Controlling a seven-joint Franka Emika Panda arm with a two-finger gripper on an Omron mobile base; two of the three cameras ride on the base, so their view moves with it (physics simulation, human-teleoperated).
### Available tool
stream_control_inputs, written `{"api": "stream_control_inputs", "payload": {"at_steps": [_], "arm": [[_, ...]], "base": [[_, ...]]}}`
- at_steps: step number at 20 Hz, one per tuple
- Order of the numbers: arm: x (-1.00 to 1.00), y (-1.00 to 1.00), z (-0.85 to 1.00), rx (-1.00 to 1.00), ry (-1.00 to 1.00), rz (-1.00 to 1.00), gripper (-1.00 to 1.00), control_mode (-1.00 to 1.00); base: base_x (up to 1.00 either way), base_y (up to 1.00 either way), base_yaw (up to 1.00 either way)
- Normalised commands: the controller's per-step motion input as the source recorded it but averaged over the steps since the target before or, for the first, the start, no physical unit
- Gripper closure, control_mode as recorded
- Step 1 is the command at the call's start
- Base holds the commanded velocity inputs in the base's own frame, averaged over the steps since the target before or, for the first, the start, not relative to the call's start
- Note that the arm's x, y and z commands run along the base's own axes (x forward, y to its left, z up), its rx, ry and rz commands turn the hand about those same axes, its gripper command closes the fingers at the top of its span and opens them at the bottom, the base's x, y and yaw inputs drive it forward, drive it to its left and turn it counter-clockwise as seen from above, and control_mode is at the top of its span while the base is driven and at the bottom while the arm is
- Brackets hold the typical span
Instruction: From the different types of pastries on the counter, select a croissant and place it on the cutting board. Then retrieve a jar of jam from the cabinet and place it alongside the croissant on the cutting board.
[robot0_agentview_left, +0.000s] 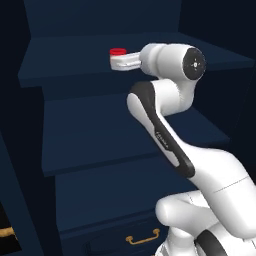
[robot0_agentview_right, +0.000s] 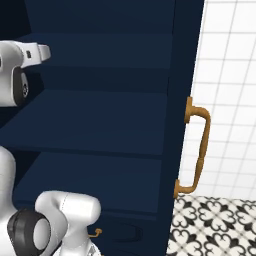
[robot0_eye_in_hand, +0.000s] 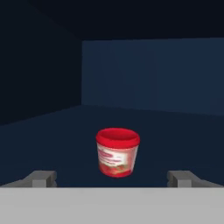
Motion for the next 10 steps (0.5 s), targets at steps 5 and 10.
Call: {"api": "stream_control_inputs", "payload": {"at_steps": [5,10], "arm": [[0.31,0.08,0.00,0.00,0.09,0.00,-1.00,-1.00],[0.35,0.24,0.00,0.00,0.09,0.00,-1.00,-1.00]], "base": [[0.00,0.00,0.00],[0.00,0.00,0.00]]}}
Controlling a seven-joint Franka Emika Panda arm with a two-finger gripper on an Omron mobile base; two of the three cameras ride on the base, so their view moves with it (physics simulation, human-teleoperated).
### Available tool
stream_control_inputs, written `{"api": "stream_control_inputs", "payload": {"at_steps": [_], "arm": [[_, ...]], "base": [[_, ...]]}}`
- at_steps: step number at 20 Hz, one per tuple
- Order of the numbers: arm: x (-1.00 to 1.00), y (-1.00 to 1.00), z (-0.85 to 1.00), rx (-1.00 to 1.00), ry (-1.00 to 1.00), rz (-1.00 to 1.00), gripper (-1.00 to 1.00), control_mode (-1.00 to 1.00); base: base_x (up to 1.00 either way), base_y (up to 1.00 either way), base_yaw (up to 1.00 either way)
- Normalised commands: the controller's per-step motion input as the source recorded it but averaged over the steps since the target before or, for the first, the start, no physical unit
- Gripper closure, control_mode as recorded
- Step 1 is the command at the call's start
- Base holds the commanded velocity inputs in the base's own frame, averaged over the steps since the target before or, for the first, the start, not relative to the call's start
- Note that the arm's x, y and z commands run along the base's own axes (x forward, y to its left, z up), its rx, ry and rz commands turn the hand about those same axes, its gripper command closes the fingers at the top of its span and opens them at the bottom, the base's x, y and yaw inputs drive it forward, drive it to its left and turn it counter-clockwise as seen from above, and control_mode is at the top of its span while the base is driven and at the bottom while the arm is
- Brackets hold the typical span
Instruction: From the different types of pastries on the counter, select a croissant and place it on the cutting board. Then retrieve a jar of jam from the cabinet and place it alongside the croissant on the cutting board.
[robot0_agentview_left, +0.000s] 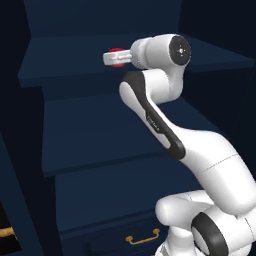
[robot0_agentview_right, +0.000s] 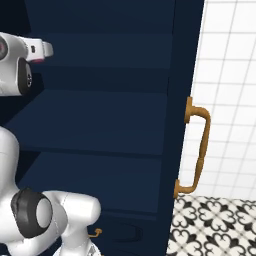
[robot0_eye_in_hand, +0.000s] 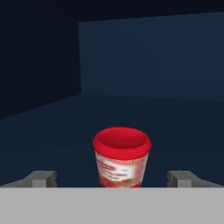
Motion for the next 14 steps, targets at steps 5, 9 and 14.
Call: {"api": "stream_control_inputs", "payload": {"at_steps": [5,9,14], "arm": [[0.42,0.19,0.00,0.00,0.05,0.00,-1.00,-1.00],[0.36,-0.06,0.00,0.02,0.00,0.00,-1.00,-1.00],[0.16,0.03,-0.14,0.00,0.01,0.00,-1.00,-1.00]], "base": [[0.00,0.00,0.00],[0.00,0.00,0.00],[0.00,0.00,0.00]]}}
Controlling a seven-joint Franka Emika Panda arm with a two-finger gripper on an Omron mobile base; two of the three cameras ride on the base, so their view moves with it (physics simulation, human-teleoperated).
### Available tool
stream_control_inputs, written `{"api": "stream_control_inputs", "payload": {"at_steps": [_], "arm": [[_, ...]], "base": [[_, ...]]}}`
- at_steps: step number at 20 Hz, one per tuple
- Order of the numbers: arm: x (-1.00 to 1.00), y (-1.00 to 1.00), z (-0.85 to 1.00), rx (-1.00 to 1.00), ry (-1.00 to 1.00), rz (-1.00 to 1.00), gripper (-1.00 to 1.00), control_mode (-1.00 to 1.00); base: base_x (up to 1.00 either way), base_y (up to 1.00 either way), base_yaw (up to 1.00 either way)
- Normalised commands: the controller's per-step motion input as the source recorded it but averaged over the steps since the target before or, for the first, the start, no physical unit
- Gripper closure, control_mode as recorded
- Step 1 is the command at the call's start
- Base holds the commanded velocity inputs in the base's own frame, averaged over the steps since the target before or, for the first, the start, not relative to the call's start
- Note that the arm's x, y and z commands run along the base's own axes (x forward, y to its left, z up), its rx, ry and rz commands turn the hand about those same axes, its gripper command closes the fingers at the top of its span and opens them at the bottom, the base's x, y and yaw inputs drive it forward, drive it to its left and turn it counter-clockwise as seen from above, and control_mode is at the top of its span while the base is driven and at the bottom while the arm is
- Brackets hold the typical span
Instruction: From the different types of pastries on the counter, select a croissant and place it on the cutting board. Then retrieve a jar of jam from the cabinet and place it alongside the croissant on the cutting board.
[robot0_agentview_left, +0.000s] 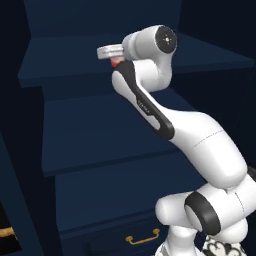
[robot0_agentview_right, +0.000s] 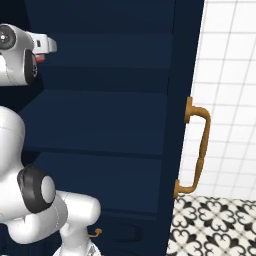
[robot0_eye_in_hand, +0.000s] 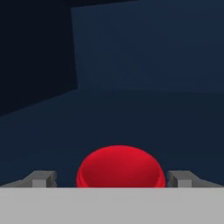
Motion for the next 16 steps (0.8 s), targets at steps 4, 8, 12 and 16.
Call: {"api": "stream_control_inputs", "payload": {"at_steps": [4,8,12,16], "arm": [[0.14,0.00,-0.32,0.00,0.01,0.00,-1.00,-1.00],[0.08,0.00,-0.14,0.00,0.00,0.00,1.00,-1.00],[0.08,0.00,-0.05,0.00,0.00,0.00,1.00,-1.00],[0.00,0.02,0.00,0.00,0.01,0.00,1.00,-1.00]], "base": [[0.00,0.00,0.00],[0.00,0.00,0.00],[0.00,0.00,0.00],[0.00,0.00,0.00]]}}
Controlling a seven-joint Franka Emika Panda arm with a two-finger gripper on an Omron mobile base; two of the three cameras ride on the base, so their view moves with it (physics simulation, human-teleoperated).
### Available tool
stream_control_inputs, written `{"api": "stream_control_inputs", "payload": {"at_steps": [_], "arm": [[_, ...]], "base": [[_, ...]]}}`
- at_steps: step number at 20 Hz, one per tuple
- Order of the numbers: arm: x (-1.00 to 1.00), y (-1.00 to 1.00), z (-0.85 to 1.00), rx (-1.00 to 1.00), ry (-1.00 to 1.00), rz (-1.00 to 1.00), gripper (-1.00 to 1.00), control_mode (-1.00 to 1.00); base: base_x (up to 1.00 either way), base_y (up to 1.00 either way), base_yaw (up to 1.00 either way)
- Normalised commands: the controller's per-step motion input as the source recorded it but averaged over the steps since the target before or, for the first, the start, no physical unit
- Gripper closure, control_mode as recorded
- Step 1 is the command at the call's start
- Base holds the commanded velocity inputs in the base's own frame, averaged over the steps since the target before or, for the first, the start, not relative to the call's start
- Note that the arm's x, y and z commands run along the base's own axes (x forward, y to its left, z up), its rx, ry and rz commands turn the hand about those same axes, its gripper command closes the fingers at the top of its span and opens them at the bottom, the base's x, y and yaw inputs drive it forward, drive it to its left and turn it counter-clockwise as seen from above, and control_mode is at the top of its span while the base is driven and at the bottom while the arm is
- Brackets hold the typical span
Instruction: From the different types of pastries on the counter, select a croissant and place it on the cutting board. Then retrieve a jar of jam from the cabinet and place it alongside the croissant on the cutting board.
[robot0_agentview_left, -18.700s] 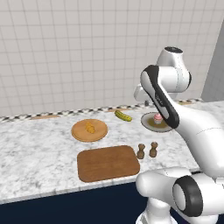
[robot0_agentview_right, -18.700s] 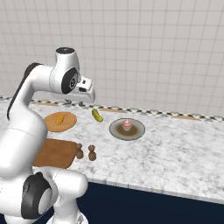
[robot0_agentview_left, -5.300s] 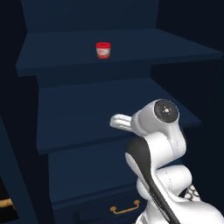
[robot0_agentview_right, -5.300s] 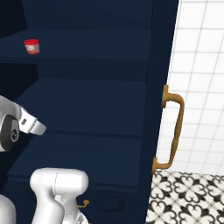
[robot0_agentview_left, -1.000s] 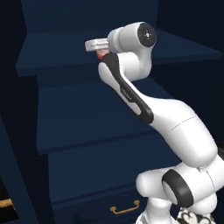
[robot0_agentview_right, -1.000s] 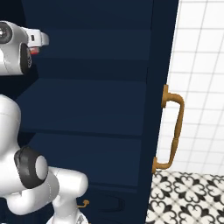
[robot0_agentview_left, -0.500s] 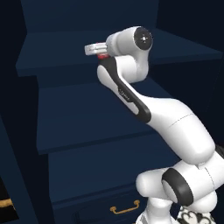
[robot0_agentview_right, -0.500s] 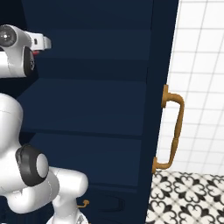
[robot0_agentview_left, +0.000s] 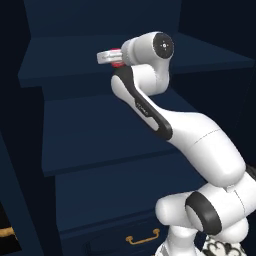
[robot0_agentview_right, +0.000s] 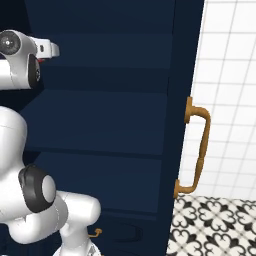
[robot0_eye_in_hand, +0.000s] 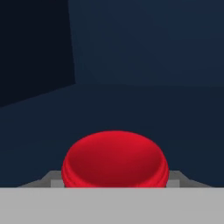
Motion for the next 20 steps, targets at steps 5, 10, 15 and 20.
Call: {"api": "stream_control_inputs", "payload": {"at_steps": [5,10,15,20], "arm": [[-0.13,-0.17,0.01,0.02,-0.01,-0.02,1.00,-1.00],[-0.91,-0.29,0.31,0.02,-0.07,-0.01,1.00,-1.00],[-1.00,-0.38,0.32,0.01,-0.02,-0.01,1.00,-1.00],[-1.00,-0.54,0.04,0.00,0.00,-0.05,1.00,-1.00]], "base": [[0.00,0.00,0.00],[0.00,0.00,0.00],[0.00,0.00,0.00],[0.00,0.00,0.00]]}}
